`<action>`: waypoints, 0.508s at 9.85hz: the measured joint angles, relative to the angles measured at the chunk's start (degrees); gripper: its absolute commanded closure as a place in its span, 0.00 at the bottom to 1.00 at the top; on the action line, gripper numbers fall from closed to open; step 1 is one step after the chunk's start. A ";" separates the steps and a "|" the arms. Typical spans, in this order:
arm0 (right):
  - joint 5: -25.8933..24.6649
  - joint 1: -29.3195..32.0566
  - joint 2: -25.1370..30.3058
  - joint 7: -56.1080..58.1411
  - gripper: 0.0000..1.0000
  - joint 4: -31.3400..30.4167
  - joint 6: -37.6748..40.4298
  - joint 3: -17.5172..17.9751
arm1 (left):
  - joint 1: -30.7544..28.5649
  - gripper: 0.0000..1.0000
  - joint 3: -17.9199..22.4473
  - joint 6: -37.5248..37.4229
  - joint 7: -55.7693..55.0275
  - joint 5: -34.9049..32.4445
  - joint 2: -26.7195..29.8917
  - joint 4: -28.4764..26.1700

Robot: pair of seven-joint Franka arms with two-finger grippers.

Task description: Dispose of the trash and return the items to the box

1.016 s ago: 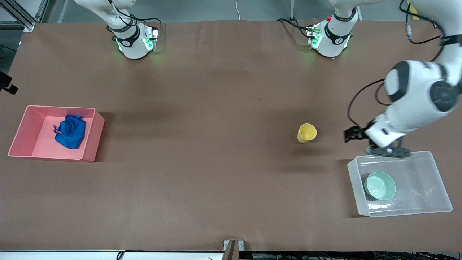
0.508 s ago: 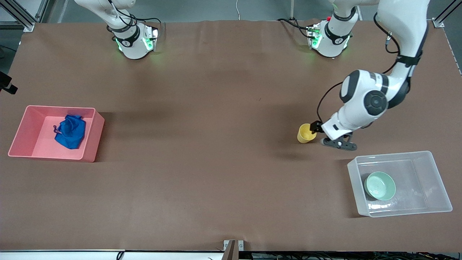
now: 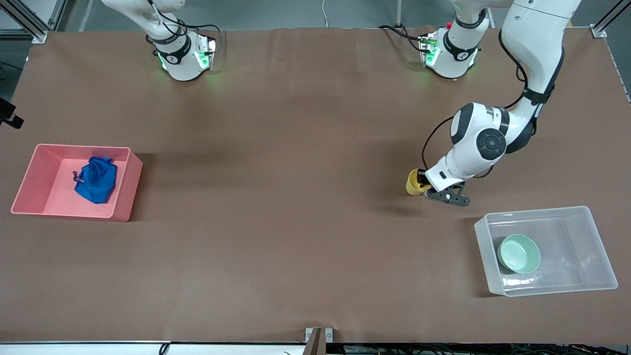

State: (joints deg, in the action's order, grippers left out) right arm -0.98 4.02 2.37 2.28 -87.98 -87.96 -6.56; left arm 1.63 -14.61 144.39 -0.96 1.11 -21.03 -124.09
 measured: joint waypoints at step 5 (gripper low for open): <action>0.00 0.05 0.00 0.00 0.00 0.00 0.92 -0.18 | -0.02 1.00 2.17 -5.74 0.01 0.00 2.54 9.05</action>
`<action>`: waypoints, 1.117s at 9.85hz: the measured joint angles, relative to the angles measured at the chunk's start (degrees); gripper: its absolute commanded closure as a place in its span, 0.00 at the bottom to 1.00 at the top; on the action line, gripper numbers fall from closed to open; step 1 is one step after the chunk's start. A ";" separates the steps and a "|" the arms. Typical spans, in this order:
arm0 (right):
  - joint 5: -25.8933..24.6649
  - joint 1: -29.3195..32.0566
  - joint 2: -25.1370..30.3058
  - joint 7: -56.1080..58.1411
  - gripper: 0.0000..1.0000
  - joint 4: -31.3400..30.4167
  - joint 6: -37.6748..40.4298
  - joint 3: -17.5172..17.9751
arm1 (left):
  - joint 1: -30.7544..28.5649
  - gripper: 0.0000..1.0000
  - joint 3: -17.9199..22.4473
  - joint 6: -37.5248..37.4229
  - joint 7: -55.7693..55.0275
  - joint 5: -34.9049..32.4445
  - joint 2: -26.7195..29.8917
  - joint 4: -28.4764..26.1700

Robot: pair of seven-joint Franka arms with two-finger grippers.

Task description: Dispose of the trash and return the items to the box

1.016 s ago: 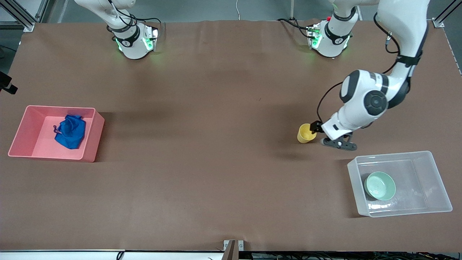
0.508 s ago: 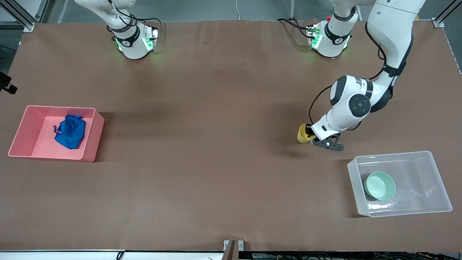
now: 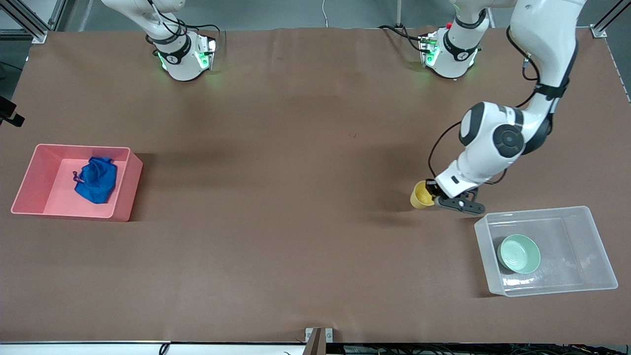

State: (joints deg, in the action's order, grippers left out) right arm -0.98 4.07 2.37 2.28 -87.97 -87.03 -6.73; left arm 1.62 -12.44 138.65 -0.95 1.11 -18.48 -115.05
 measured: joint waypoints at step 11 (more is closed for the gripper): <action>0.00 0.02 0.00 0.01 0.00 0.02 0.03 0.10 | 0.27 1.00 27.56 -14.91 28.79 10.66 -23.89 38.31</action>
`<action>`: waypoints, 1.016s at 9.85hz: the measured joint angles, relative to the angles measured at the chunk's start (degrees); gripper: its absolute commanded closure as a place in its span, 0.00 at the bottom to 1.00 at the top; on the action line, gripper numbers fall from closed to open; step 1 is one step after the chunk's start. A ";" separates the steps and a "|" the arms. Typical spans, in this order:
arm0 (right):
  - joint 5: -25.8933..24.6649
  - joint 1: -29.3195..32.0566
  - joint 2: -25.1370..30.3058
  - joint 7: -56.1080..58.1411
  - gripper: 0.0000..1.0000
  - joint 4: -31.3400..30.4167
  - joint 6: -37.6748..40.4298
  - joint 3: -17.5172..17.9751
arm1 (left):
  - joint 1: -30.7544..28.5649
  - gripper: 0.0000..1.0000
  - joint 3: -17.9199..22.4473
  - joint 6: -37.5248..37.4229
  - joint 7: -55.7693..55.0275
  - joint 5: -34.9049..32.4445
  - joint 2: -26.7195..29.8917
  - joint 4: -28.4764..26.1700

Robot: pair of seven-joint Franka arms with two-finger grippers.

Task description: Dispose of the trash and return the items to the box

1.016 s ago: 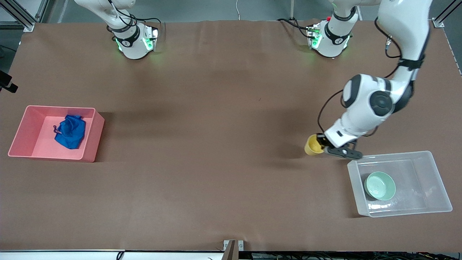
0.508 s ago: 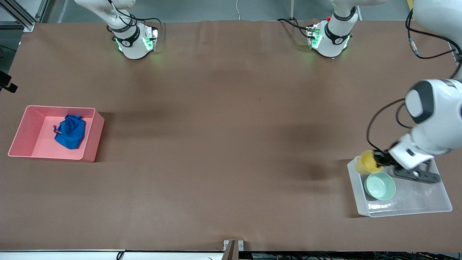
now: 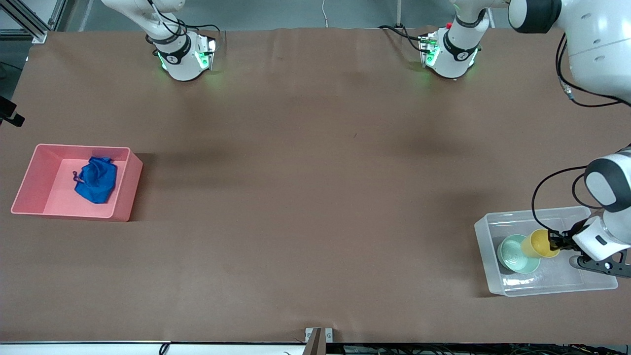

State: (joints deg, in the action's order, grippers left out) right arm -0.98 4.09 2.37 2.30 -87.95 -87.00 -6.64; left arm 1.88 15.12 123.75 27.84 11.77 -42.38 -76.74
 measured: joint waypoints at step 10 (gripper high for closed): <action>0.00 -0.02 0.00 0.03 0.00 0.00 0.08 0.00 | 1.53 0.00 0.19 -0.50 -1.06 5.04 3.32 2.13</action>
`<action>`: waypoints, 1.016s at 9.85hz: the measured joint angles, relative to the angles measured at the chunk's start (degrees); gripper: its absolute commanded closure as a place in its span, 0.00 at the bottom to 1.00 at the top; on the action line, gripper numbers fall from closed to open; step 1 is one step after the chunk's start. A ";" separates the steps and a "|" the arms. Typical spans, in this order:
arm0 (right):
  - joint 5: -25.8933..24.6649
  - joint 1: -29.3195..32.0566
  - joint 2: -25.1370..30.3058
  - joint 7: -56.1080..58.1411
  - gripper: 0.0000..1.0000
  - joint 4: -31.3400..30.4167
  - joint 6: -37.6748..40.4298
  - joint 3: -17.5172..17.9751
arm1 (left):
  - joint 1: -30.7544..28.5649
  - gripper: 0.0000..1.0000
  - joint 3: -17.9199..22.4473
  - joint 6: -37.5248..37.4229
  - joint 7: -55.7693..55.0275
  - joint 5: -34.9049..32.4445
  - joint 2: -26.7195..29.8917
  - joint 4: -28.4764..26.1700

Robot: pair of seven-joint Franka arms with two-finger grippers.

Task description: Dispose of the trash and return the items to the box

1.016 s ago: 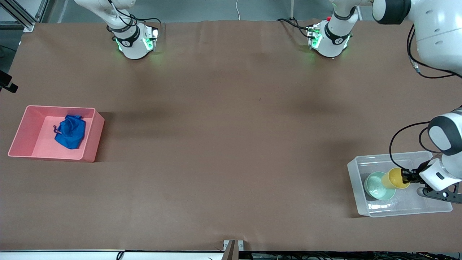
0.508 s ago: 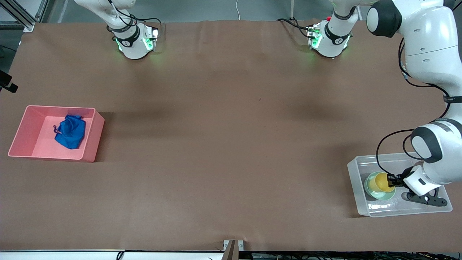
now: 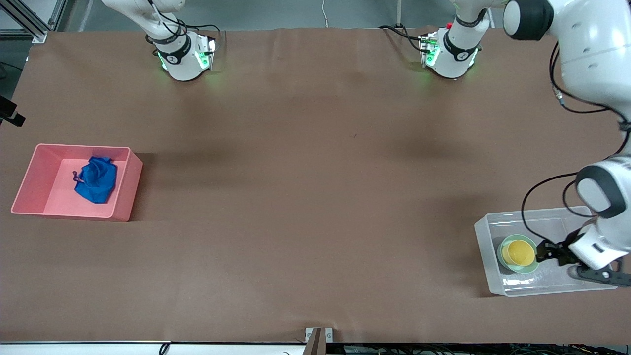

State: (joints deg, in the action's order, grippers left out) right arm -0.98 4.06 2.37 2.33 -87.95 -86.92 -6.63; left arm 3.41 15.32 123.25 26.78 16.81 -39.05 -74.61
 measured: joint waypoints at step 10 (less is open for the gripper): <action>0.00 0.12 -0.01 0.04 0.00 0.00 0.01 0.38 | -1.38 0.00 -16.34 -21.92 -23.67 -14.00 39.43 -19.83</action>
State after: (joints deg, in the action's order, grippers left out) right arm -0.98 4.18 2.36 2.37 -87.95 -86.91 -6.25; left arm 2.03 -1.03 101.32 3.12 2.81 0.38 -94.44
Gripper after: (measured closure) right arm 0.000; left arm 0.000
